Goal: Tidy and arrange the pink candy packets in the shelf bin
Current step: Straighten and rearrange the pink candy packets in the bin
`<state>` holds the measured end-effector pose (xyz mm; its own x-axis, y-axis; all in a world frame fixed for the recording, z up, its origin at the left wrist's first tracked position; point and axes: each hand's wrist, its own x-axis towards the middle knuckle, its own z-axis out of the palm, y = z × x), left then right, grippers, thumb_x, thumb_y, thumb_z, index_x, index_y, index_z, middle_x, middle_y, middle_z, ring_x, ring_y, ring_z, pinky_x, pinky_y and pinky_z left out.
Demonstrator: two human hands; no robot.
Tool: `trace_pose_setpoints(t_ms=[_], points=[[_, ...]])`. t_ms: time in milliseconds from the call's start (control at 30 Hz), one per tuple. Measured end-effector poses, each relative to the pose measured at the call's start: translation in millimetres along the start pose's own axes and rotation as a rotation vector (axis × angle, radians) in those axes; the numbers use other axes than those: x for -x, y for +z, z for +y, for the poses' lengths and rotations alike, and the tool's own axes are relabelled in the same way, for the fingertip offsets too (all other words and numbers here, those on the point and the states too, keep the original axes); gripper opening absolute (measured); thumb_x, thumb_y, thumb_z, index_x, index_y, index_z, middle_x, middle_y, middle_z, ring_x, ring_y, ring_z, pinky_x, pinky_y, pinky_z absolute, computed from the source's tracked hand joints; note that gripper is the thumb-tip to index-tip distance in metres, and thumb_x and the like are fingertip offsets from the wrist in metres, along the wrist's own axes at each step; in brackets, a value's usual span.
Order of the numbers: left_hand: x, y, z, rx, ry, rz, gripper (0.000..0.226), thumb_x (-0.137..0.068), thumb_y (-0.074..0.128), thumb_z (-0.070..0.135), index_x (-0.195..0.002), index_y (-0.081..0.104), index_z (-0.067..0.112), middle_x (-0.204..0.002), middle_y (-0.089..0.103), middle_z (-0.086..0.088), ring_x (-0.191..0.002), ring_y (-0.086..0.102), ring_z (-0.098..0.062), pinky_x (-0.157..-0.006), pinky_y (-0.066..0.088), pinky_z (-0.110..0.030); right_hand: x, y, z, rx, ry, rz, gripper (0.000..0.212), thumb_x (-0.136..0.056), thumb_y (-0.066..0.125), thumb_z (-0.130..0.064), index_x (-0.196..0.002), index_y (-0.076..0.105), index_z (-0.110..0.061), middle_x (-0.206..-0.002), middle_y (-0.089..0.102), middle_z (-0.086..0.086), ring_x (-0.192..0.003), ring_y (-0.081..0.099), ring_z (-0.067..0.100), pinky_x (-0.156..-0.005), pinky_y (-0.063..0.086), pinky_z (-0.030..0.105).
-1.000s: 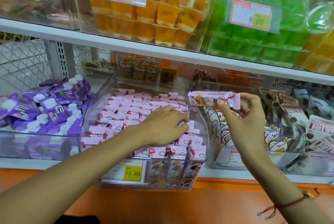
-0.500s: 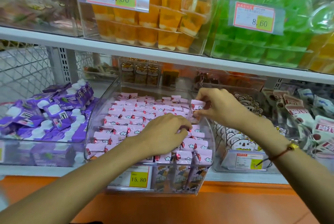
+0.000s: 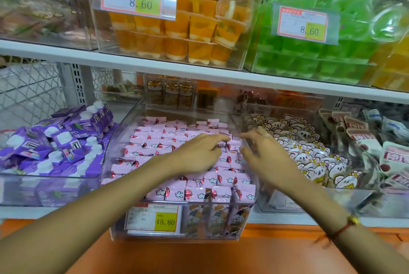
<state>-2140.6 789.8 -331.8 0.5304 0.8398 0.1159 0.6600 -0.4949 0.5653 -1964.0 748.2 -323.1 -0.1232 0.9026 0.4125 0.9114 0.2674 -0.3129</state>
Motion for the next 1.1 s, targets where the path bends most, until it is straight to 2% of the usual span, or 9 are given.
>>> trace_pose_setpoints(t_ms=[67, 133, 267, 467, 633, 733, 833, 933, 1100], points=[[-2.9, 0.5, -3.4, 0.053, -0.023, -0.007, 0.043, -0.099, 0.033, 0.023, -0.138, 0.039, 0.041, -0.106, 0.06, -0.002, -0.062, 0.053, -0.013, -0.057, 0.039, -0.027, 20.1, 4.4, 0.5, -0.189, 0.066, 0.086, 0.023, -0.093, 0.051, -0.027, -0.115, 0.053, -0.025, -0.1, 0.06, -0.009, -0.076, 0.061, 0.005, -0.07, 0.046, 0.027], [-5.3, 0.2, -6.2, 0.013, 0.004, -0.012, 0.042, -0.099, 0.032, 0.026, -0.135, 0.039, 0.047, -0.11, 0.061, 0.0, -0.072, 0.058, -0.015, -0.064, 0.044, -0.03, 30.7, 8.9, 0.4, -0.334, 0.118, 0.062, 0.015, -0.092, 0.051, -0.029, -0.107, 0.048, -0.031, -0.09, 0.063, -0.014, -0.064, 0.062, 0.003, -0.064, 0.048, 0.03], [-10.7, 3.0, -6.7, -0.291, 0.074, -0.089, 0.041, -0.1, 0.027, 0.031, -0.139, 0.041, 0.035, -0.141, 0.044, 0.009, -0.121, 0.038, -0.013, -0.096, 0.034, -0.032, 34.5, 9.9, 2.4, -0.423, 0.124, 0.045, 0.017, -0.092, 0.051, -0.03, -0.109, 0.048, -0.032, -0.092, 0.065, -0.01, -0.063, 0.063, 0.006, -0.066, 0.051, 0.033], [-20.1, 6.6, -8.8, -0.372, 0.089, -0.135, 0.04, -0.1, 0.027, 0.034, -0.135, 0.045, 0.03, -0.139, 0.043, 0.011, -0.11, 0.03, -0.009, -0.091, 0.028, -0.03, 35.4, 9.7, 5.8, -0.373, 0.058, 0.07, 0.03, -0.095, 0.041, -0.045, -0.12, 0.05, -0.032, -0.08, 0.06, -0.018, -0.063, 0.058, -0.001, -0.055, 0.04, 0.016], [-33.6, -4.7, -6.4, 0.108, -0.011, -0.005, 0.023, -0.097, 0.047, 0.025, -0.114, 0.063, 0.023, -0.113, 0.065, -0.003, -0.104, 0.059, -0.02, -0.096, 0.046, -0.04, 34.4, 7.2, 8.9, -0.41, 0.062, 0.07, 0.026, -0.098, 0.038, -0.036, -0.118, 0.054, -0.031, -0.082, 0.062, -0.016, -0.06, 0.056, 0.013, -0.055, 0.04, 0.025], [-41.9, -7.7, -4.2, 0.031, -0.054, 0.159, 0.019, -0.092, 0.056, 0.024, -0.108, 0.066, 0.026, -0.1, 0.068, 0.004, -0.097, 0.061, -0.018, -0.089, 0.05, -0.04, 34.1, 6.9, 10.0, -0.469, 0.076, 0.066, 0.022, -0.098, 0.042, -0.033, -0.115, 0.055, -0.032, -0.082, 0.063, -0.012, -0.061, 0.056, 0.013, -0.055, 0.04, 0.023], [-46.9, -4.8, -0.4, -0.136, -0.048, 0.161, 0.016, -0.087, 0.062, 0.03, -0.102, 0.068, 0.028, -0.091, 0.067, 0.009, -0.093, 0.063, -0.015, -0.083, 0.052, -0.036, 35.2, 6.0, 11.0, -0.49, 0.075, 0.054, 0.023, -0.098, 0.042, -0.034, -0.116, 0.056, -0.03, -0.078, 0.062, -0.01, -0.057, 0.054, 0.005, -0.052, 0.038, 0.018], [-51.3, -0.9, 1.5, -0.321, -0.022, 0.151, 0.018, -0.087, 0.064, 0.035, -0.102, 0.068, 0.026, -0.101, 0.067, 0.007, -0.1, 0.061, -0.018, -0.086, 0.051, -0.037, 35.0, 6.2, 12.3, -0.503, 0.081, 0.034, 0.025, -0.098, 0.042, -0.035, -0.119, 0.055, -0.03, -0.081, 0.064, -0.007, -0.061, 0.057, 0.007, -0.056, 0.042, 0.023], [-52.1, 0.9, 3.2, -0.173, -0.087, 0.179, 0.01, -0.088, 0.063, 0.028, -0.09, 0.072, 0.025, -0.068, 0.058, 0.015, -0.085, 0.064, -0.019, -0.076, 0.052, -0.033, 34.0, 6.5, 13.7, -0.507, 0.091, 0.029, 0.025, -0.098, 0.043, -0.036, -0.119, 0.055, -0.029, -0.079, 0.065, -0.002, -0.06, 0.057, 0.005, -0.051, 0.038, 0.016]])
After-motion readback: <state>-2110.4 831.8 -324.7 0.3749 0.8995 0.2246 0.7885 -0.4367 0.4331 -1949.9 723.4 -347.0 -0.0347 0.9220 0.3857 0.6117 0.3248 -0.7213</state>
